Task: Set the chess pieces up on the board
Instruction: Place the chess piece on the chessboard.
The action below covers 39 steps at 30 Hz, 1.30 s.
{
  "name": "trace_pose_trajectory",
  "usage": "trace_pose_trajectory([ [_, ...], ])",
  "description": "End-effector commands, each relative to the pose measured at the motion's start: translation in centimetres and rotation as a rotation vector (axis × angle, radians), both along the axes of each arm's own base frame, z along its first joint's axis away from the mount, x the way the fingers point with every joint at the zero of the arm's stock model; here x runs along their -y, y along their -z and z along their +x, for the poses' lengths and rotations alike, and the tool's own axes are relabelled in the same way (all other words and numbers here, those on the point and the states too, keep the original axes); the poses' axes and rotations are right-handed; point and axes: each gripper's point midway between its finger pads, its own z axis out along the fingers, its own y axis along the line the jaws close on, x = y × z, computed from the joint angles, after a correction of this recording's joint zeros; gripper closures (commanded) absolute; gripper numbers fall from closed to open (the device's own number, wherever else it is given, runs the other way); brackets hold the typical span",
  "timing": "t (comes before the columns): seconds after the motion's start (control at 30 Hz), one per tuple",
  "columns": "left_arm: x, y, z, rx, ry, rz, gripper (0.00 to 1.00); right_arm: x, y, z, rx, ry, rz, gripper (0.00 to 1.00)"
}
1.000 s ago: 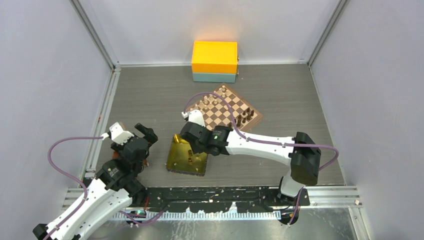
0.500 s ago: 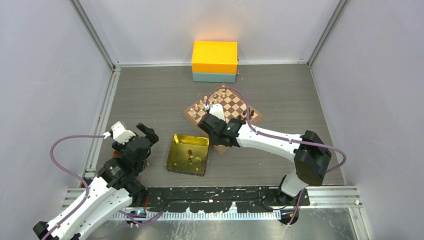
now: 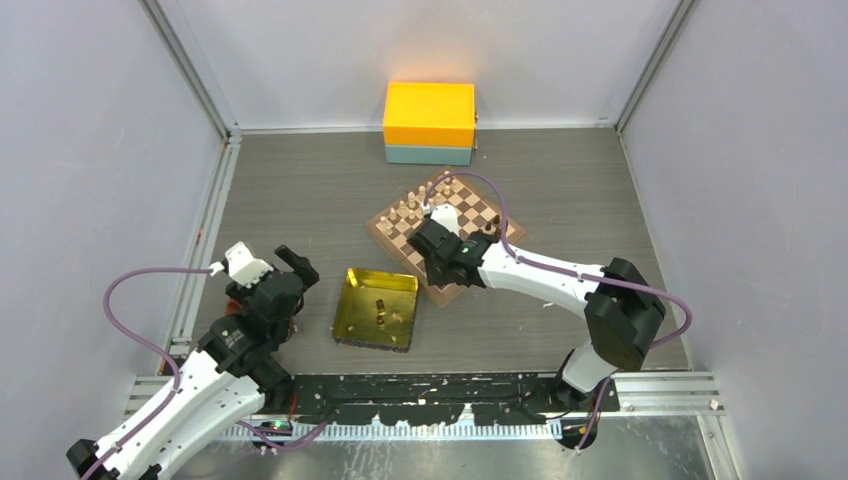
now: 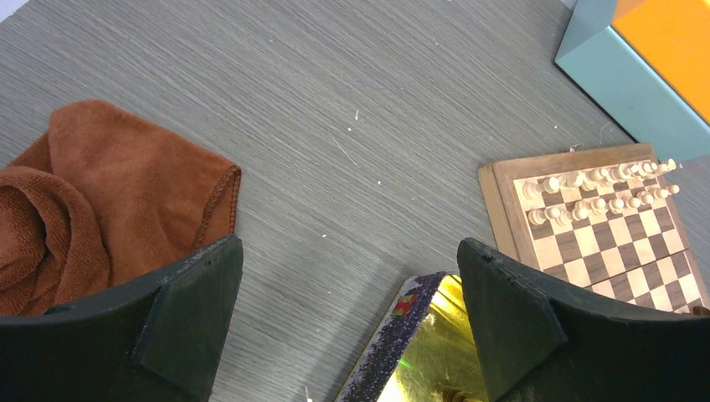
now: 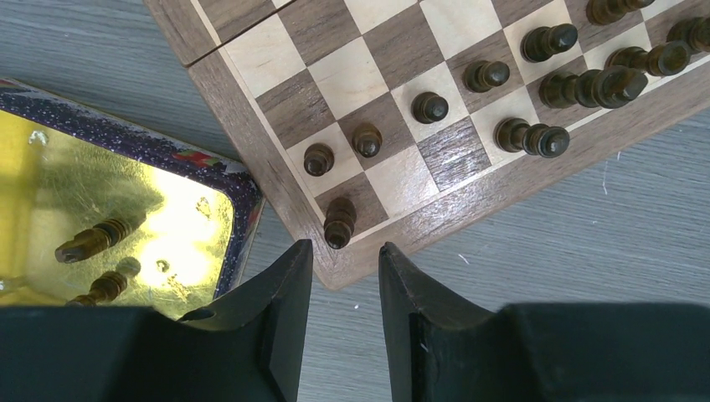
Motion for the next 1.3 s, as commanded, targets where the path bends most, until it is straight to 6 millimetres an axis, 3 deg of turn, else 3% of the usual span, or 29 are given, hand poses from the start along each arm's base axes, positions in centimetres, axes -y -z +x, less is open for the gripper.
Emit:
trace_pose_trajectory([
  [0.0, 0.18, -1.45, 0.63, 0.053, -0.016, -0.025, 0.00, -0.87, -0.97, 0.81, 0.028, -0.001, 0.063, 0.59],
  [1.27, -0.07, -1.02, 0.36, 0.049, -0.022, -0.026, 0.00, -0.93, -0.28, 0.83, 0.007, -0.001, 0.066, 0.59],
])
